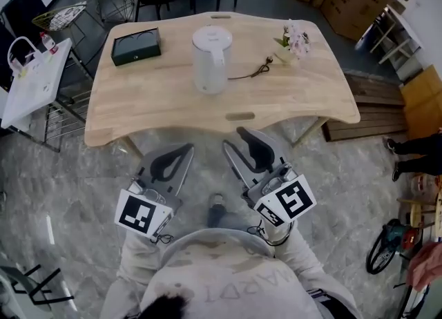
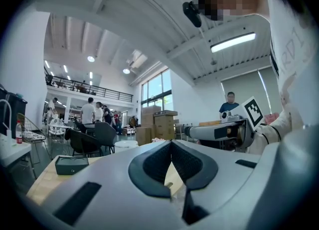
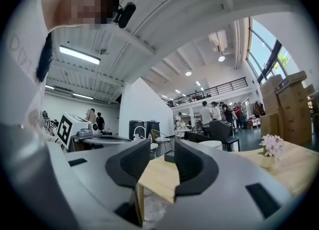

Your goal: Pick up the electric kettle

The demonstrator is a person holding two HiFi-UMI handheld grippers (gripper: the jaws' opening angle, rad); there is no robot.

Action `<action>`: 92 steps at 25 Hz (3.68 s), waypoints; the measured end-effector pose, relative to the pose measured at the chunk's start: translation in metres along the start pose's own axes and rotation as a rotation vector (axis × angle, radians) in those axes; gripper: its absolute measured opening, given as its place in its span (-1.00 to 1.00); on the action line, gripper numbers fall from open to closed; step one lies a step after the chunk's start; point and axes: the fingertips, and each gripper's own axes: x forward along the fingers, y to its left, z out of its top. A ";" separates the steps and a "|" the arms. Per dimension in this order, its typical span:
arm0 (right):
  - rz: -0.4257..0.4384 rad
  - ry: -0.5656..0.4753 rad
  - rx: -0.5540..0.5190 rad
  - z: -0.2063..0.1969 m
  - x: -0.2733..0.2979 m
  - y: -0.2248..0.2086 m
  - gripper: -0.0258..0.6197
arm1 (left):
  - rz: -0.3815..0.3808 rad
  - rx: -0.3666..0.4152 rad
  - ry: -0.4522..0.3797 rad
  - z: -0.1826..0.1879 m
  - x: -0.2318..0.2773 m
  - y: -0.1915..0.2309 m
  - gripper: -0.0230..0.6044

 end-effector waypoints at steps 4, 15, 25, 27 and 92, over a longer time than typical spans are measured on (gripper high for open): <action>0.017 0.019 0.005 -0.007 0.015 -0.035 -0.43 | 0.020 0.003 -0.002 0.000 0.030 0.012 -0.65; 0.003 0.073 0.037 -0.026 0.066 -0.104 -0.35 | 0.014 -0.001 0.035 -0.010 0.078 0.051 -0.65; -0.044 0.165 0.098 -0.065 0.118 -0.156 -0.27 | -0.016 -0.015 0.055 -0.021 0.106 0.101 -0.65; -0.044 0.186 0.103 -0.073 0.127 -0.164 -0.25 | -0.016 -0.021 0.058 -0.024 0.111 0.109 -0.65; 0.206 0.375 0.098 -0.159 0.276 -0.140 -0.23 | -0.039 -0.070 0.145 -0.061 0.161 0.210 -0.65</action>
